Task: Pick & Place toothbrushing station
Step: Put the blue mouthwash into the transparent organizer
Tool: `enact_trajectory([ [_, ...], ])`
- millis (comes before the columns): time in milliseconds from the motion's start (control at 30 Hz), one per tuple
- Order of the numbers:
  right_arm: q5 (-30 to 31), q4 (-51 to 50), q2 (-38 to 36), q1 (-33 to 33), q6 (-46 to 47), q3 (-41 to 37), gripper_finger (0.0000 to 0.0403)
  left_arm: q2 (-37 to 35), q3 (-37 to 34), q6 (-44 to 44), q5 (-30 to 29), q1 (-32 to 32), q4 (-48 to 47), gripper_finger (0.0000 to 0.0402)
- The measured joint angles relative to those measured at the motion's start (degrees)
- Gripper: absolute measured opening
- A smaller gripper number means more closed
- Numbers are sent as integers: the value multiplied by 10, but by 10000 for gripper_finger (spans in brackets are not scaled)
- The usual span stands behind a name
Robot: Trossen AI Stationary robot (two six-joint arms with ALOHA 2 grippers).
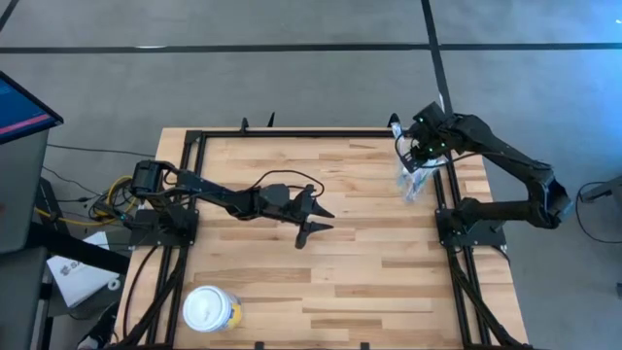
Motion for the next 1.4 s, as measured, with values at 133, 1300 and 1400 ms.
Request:
enact_trajectory([
  [133, -3, 4, 0, -4, -4, -8, 87, 0, 0, 0, -1, 0, 0, 140],
  [1300, -29, 48, 1, -21, -15, -73, 94, 0, 0, 0, 0, 0, 0, 140],
  [1400, -29, 47, 1, -21, -15, -73, 93, 0, 0, 0, 0, 0, 0, 140],
])
